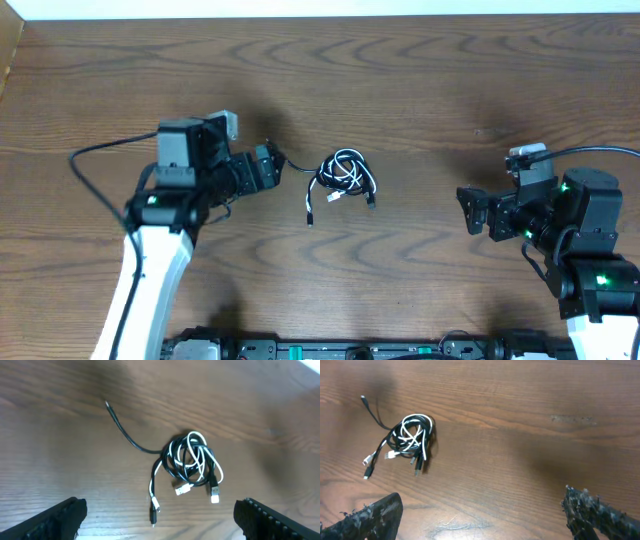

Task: Untangle cables
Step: 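Move the left gripper forward over the black-and-white cable bundle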

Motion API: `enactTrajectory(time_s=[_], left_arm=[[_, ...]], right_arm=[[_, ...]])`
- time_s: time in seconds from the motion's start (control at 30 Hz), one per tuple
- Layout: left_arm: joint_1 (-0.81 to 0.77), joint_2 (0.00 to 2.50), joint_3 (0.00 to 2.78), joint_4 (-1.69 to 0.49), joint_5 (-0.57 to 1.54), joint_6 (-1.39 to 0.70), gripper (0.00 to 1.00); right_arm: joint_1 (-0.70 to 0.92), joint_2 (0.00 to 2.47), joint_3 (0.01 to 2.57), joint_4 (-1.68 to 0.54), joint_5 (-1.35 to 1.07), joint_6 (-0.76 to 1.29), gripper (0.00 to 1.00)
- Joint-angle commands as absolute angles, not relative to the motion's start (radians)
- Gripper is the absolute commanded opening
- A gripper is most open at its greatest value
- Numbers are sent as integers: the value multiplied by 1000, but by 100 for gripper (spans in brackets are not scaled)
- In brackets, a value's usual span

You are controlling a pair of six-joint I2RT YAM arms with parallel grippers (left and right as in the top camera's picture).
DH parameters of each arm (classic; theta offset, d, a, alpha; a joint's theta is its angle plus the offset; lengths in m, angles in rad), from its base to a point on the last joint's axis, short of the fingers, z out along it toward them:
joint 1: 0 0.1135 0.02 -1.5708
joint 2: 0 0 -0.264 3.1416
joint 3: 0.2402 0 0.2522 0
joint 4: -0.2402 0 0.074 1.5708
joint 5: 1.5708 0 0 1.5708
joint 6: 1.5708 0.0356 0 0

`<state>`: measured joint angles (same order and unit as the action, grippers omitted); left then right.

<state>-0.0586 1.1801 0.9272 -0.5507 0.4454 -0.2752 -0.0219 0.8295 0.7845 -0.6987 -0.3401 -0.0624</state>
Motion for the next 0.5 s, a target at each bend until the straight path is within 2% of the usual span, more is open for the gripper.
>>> enactTrajectory(time_s=[0.0,0.27,0.47], left_arm=[[-97,1304,991,-542,456,-273,99],[-238,1501,1217,-664,137,-176,97],[-347,1631,1214,-587,118,-176,97]], right_arm=[[-25,827,805,-700,-358,-57,99],[-25,832,805,-700,-358,-57,99],[-25,844,805,-707,-358,-57,99]])
